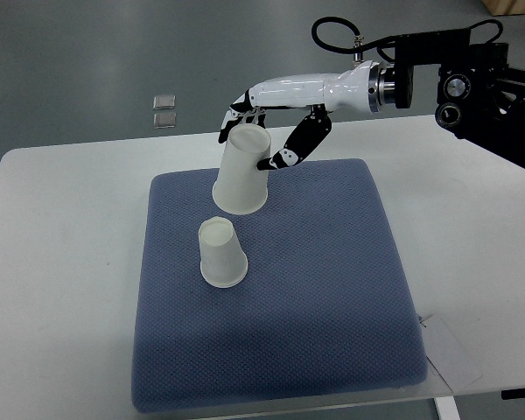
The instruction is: Stack paper cups
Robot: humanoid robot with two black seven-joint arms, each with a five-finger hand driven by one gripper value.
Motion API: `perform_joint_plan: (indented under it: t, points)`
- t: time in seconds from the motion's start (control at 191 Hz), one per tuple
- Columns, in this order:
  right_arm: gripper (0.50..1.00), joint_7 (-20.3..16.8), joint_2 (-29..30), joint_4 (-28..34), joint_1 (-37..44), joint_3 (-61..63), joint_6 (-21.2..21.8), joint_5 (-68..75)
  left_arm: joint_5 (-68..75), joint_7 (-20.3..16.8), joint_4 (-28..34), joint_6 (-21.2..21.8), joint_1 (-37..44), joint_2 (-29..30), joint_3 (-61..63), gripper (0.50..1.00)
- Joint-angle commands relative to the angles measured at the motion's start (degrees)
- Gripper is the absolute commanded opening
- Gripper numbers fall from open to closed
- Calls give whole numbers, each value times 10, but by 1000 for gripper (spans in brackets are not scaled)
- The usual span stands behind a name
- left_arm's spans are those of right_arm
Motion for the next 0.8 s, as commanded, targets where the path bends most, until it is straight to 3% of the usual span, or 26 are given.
perform_joint_plan:
  t: [0.0,0.319,0.794]
  points:
    - [541,-2,15,0,-2,-1,3,-4,0,0,0,0,0,0,0,1000]
    - [541,-13,53,-2,-2,-26,1,-25,0,0,0,0,0,0,0,1000]
    - [543,-25,62,-10,-3,-25,-5,-37,0,0,0,0,0,0,0,1000]
